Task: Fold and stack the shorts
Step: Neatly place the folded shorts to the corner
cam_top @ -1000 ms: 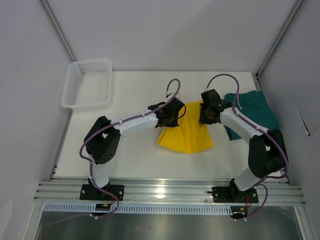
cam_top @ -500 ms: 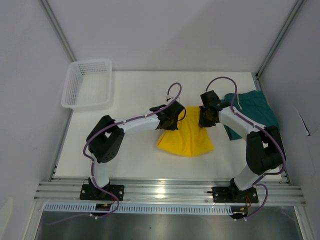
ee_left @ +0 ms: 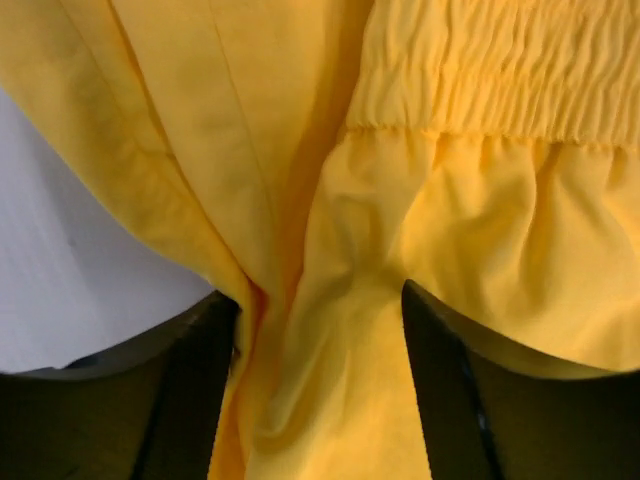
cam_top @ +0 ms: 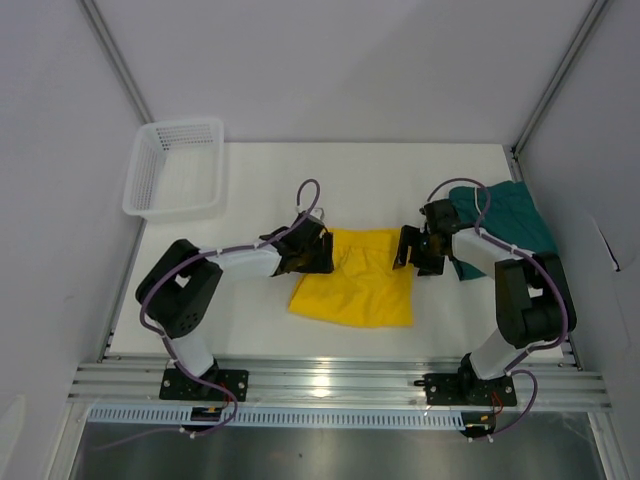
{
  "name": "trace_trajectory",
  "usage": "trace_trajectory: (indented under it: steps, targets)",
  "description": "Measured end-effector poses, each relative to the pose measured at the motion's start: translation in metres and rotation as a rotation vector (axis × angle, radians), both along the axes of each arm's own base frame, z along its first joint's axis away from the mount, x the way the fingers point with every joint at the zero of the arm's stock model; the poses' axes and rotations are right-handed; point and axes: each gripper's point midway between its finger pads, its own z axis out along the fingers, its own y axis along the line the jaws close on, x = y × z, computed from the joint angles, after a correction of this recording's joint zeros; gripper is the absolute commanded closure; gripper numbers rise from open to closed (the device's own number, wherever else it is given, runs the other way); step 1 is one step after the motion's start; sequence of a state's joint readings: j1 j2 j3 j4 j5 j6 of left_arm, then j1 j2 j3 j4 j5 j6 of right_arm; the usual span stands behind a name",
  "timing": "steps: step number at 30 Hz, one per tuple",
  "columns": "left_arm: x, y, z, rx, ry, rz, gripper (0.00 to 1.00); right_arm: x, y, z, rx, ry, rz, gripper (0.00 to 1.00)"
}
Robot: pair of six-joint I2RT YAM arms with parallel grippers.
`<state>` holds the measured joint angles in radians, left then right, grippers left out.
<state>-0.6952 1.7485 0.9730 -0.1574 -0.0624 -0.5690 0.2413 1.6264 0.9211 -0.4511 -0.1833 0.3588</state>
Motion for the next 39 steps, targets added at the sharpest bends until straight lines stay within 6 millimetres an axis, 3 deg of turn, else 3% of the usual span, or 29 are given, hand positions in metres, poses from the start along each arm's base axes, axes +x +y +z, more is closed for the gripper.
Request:
trace_trajectory:
  steps: [1,4,10,15,19,29,36,37,39]
  targets:
    - [0.001,-0.001,0.003,-0.009,-0.015,0.000,0.14,0.004,0.002,0.003,0.026,-0.019,0.006,0.20]
    - [-0.001,0.001,0.008,-0.031,-0.037,-0.017,0.01,0.010,0.005,0.006,0.094,-0.046,0.019,0.19]
    - [-0.005,0.015,0.014,-0.083,-0.040,-0.009,0.01,0.014,0.008,0.011,0.227,-0.070,0.023,0.18]
    - [0.014,0.024,0.023,-0.172,-0.068,0.018,0.01,0.020,0.018,0.013,0.298,-0.094,0.049,0.18]
    - [0.029,0.019,0.027,-0.242,-0.095,0.008,0.01,0.026,0.025,0.015,0.341,-0.114,0.064,0.17]
    - [0.039,0.012,0.017,-0.271,-0.109,-0.016,0.01,0.036,0.032,0.015,0.383,-0.156,0.080,0.21]
    - [0.047,0.024,0.017,-0.276,-0.144,0.009,0.02,0.038,0.033,0.008,0.381,-0.159,0.077,0.49]
    - [0.048,0.025,0.017,-0.275,-0.149,0.011,0.04,0.038,0.034,0.006,0.384,-0.156,0.076,0.58]
    - [0.051,0.026,0.018,-0.271,-0.160,0.012,0.08,0.038,0.034,0.004,0.380,-0.152,0.073,0.61]
